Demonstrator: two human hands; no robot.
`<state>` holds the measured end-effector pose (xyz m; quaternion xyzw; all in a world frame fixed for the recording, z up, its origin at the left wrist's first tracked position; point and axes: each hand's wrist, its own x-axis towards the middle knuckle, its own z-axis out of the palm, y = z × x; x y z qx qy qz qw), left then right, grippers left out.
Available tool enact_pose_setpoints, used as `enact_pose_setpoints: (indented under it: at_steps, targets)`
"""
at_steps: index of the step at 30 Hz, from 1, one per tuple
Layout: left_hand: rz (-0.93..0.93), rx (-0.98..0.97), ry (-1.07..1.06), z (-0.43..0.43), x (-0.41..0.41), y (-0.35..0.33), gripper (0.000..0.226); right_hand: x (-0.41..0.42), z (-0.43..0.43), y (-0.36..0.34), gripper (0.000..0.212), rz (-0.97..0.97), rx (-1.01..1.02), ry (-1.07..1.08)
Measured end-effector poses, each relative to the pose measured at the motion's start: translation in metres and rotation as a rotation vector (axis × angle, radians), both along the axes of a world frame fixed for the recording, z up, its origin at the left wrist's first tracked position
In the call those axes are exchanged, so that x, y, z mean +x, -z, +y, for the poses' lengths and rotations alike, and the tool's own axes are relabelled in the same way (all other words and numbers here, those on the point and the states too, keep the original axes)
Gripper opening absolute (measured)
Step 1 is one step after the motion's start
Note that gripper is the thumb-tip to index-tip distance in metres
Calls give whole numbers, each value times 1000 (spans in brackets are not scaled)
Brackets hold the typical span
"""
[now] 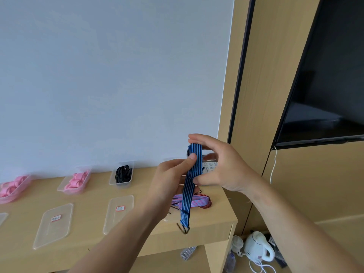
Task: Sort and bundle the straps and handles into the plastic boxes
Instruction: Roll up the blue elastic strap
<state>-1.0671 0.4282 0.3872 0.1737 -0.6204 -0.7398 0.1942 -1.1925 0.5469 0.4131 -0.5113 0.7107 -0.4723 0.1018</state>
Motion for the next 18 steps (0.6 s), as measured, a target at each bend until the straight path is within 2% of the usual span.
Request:
enact_pose_setpoints:
  at_steps: [2, 4, 7, 9, 12, 16, 18]
  targets:
    - [21, -15, -3, 2, 1, 0, 31, 1, 0, 1, 99, 32, 17, 1]
    - [41, -11, -7, 3, 2, 0, 34, 1, -1, 3, 102, 56, 21, 5]
    - [86, -6, -11, 3, 1, 0, 35, 0, -6, 10, 109, -46, -51, 3]
    - [101, -2, -16, 3, 1, -2, 33, -1, -7, 16, 104, -128, -97, -5]
    - [110, 0, -9, 4, 0, 0, 32, -1, -7, 20, 96, -154, -116, -39]
    - [97, -26, -40, 3, -2, 3, 31, -3, -5, 19, 92, -170, -83, -60]
    - [92, -33, -43, 3, -2, 4, 31, -3, -3, 16, 83, -227, -60, -69]
